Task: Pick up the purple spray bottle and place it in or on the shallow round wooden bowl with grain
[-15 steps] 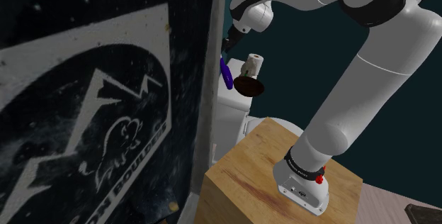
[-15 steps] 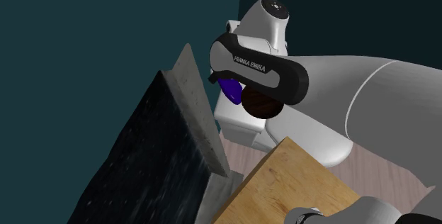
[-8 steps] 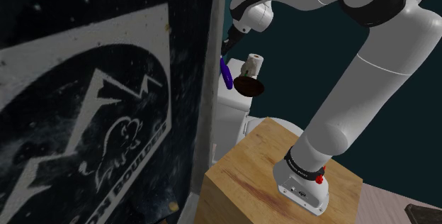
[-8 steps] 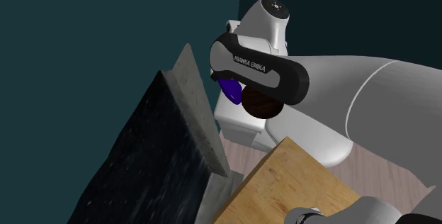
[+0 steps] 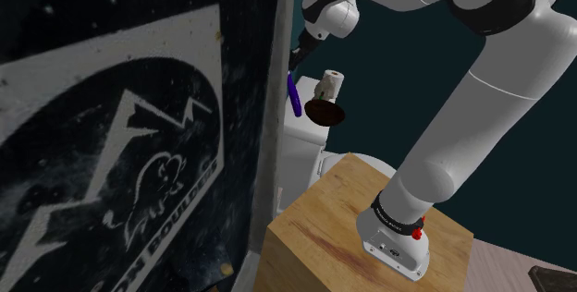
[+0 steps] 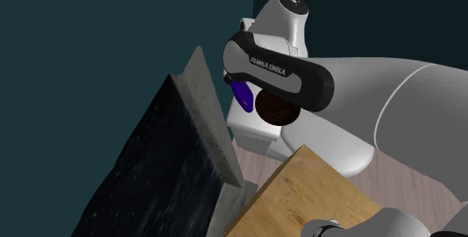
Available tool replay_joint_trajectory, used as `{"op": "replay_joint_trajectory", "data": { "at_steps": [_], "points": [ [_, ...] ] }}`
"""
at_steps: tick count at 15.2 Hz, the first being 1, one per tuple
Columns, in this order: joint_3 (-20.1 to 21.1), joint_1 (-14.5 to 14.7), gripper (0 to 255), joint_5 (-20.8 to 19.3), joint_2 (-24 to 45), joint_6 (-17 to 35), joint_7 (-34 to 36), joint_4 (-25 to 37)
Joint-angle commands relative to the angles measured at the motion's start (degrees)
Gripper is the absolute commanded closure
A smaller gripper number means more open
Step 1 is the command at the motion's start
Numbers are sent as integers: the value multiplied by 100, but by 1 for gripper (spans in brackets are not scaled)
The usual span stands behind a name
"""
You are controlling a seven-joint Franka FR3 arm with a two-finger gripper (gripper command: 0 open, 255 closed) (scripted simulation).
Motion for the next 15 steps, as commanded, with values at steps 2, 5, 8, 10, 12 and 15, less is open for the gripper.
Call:
{"op": "replay_joint_trajectory", "data": {
  "at_steps": [2,5,8,10,12,15],
  "points": [
    [-1,-2,255,-125,-114,-187,126,145],
    [-3,-9,255,-246,-211,-383,254,269],
    [-3,-13,255,-288,-246,-457,299,316],
    [-129,-53,0,20,-86,-732,-868,410],
    [-316,-201,0,424,378,-1415,-3020,776],
    [-338,-585,0,549,1331,-2512,-5803,1684]
  ]
}}
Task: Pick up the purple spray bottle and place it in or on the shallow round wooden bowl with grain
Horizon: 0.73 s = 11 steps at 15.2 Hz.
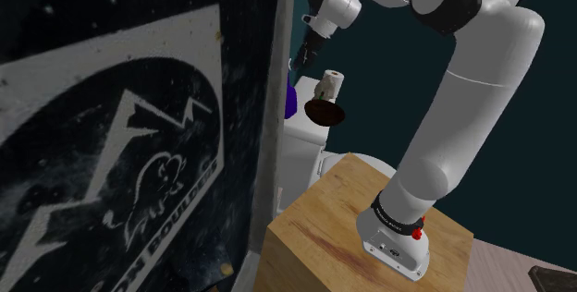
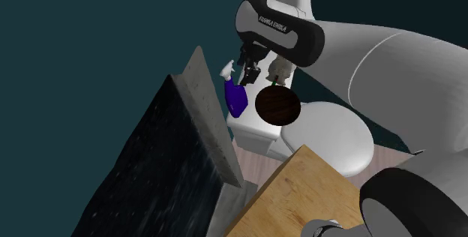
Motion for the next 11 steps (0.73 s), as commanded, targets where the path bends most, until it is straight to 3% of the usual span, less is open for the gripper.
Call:
{"op": "replay_joint_trajectory", "data": {
  "at_steps": [1,3,4,11],
  "points": [
    [77,-263,0,-32,676,-721,-1976,675],
    [261,-535,0,-298,1386,-1296,-3498,1483],
    [323,-599,0,-381,1536,-1401,-3807,1664],
    [404,-511,0,-290,1604,-917,-3877,1253]
  ]
}}
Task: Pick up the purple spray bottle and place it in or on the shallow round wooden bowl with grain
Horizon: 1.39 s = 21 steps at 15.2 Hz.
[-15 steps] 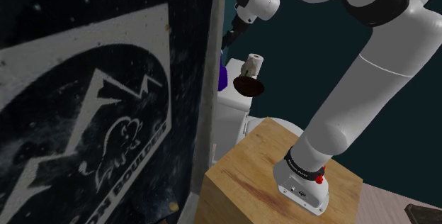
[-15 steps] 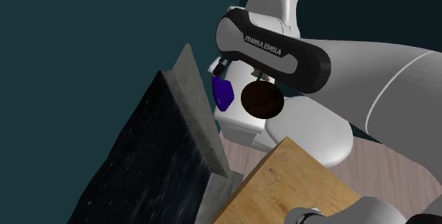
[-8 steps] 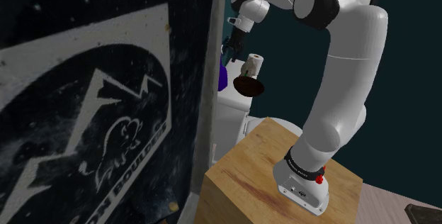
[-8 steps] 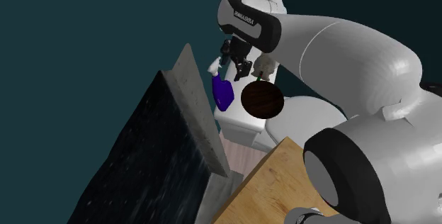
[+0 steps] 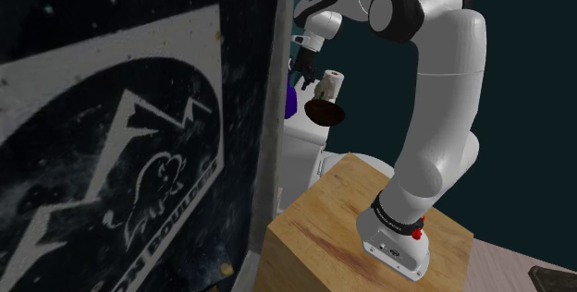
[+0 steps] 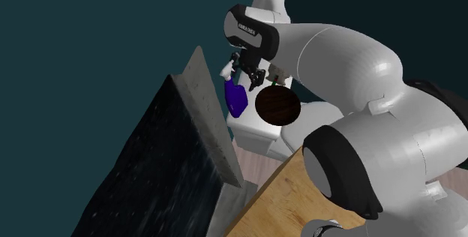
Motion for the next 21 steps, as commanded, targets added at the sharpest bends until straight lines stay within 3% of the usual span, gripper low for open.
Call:
{"op": "replay_joint_trajectory", "data": {
  "at_steps": [1,8,9,21],
  "points": [
    [16,19,0,24,23,111,-27,-89],
    [16,19,0,24,23,111,-27,-89],
    [16,19,255,24,23,111,-27,-89],
    [-5,26,255,-29,-84,-56,46,-11]
  ]
}}
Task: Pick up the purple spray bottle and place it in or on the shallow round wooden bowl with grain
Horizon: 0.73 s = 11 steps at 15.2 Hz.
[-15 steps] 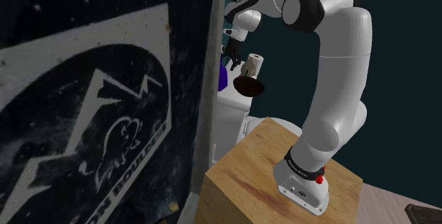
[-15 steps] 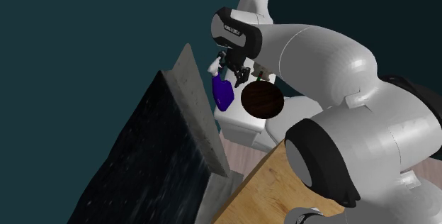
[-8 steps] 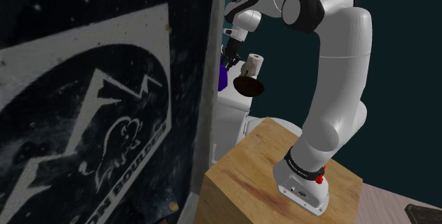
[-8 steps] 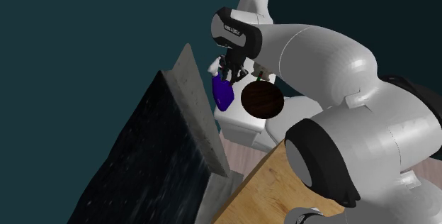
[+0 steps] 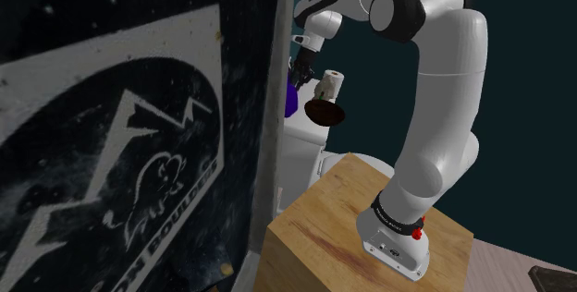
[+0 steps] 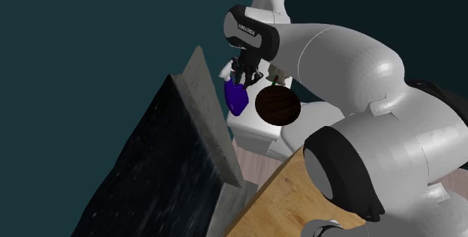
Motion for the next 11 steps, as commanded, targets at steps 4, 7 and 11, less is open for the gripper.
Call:
{"op": "replay_joint_trajectory", "data": {
  "at_steps": [4,7,11],
  "points": [
    [-31,9,255,-83,-169,-287,124,155],
    [-47,10,255,-127,-256,-464,196,262],
    [-65,7,255,-180,-357,-706,289,425]
  ]
}}
